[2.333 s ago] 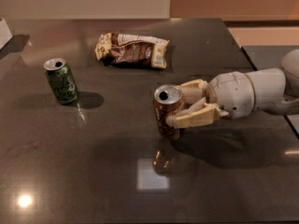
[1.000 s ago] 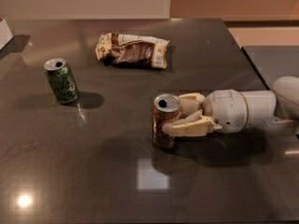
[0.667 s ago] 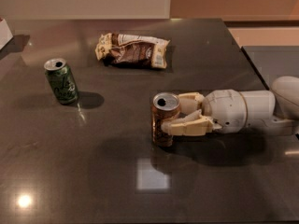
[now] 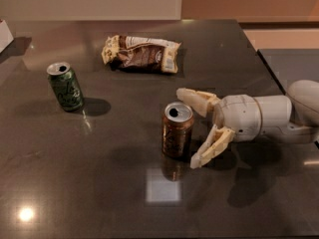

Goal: Place orange can upright

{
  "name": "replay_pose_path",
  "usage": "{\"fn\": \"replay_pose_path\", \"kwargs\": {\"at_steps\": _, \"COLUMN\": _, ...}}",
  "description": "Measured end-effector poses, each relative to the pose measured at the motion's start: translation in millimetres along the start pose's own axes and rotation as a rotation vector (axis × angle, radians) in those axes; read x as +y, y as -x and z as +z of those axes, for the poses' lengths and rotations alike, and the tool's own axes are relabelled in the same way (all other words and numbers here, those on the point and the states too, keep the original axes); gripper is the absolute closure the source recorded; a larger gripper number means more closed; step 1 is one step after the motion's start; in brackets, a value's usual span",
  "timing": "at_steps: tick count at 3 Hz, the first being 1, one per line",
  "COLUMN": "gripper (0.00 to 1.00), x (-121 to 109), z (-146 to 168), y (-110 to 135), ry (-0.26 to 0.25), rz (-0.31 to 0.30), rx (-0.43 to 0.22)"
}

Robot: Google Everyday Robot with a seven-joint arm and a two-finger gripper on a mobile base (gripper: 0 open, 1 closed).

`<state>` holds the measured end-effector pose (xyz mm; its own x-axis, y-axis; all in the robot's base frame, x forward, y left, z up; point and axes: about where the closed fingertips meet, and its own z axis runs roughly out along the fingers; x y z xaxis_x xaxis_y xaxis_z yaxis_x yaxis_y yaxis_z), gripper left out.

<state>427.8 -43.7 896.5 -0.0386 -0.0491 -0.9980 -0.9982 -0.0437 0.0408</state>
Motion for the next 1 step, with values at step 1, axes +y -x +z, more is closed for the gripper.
{"fn": "replay_pose_path", "kwargs": {"at_steps": 1, "gripper": 0.0, "x": 0.0, "z": 0.1, "y": 0.0, "ry": 0.0, "rz": 0.0, "rx": 0.0}}
